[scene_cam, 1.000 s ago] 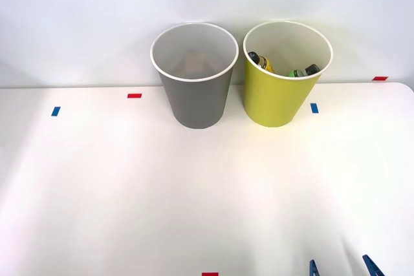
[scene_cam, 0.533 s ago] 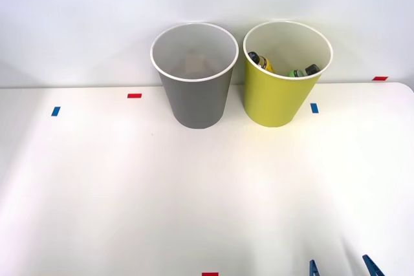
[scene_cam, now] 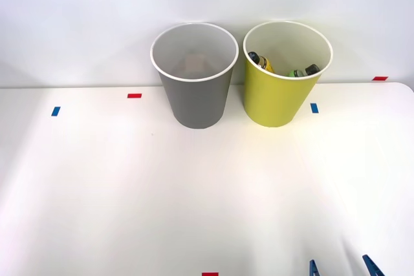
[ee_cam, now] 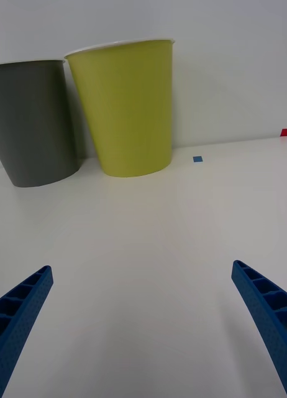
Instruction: Put cans in the gray bin, plastic bottles in the light green bin
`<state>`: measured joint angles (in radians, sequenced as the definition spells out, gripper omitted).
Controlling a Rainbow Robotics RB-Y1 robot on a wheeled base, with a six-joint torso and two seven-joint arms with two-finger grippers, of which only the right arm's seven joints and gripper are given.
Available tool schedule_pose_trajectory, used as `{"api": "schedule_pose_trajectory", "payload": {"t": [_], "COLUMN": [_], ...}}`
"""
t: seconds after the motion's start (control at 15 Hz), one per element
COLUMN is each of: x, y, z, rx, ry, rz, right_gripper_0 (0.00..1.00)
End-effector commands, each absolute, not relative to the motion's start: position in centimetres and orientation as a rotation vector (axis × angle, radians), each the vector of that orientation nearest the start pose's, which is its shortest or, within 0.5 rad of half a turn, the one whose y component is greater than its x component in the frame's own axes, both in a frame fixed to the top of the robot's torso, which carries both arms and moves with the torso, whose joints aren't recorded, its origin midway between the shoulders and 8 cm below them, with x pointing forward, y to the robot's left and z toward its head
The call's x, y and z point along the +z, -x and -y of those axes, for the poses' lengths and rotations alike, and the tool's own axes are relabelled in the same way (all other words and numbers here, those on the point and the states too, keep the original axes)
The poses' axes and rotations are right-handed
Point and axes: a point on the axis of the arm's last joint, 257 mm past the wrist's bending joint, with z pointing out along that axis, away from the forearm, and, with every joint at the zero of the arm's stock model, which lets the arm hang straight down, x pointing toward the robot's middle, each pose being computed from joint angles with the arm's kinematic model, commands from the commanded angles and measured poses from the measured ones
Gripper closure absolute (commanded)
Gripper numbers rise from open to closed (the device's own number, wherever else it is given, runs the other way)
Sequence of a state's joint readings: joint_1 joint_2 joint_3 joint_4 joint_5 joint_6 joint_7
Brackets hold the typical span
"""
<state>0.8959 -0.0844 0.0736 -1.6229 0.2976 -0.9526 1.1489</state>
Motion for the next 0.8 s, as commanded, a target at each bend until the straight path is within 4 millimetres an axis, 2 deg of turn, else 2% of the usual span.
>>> {"api": "schedule_pose_trajectory", "payload": {"t": [0.07,0.8], "x": [-30.14,-30.14], "y": [-21.74,-21.74], "z": [23.98,23.98], "rx": [0.156,0.156], "ry": [0.003,0.003], "rz": [-1.472,-1.472], "right_gripper_0": [0.00,0.00]}}
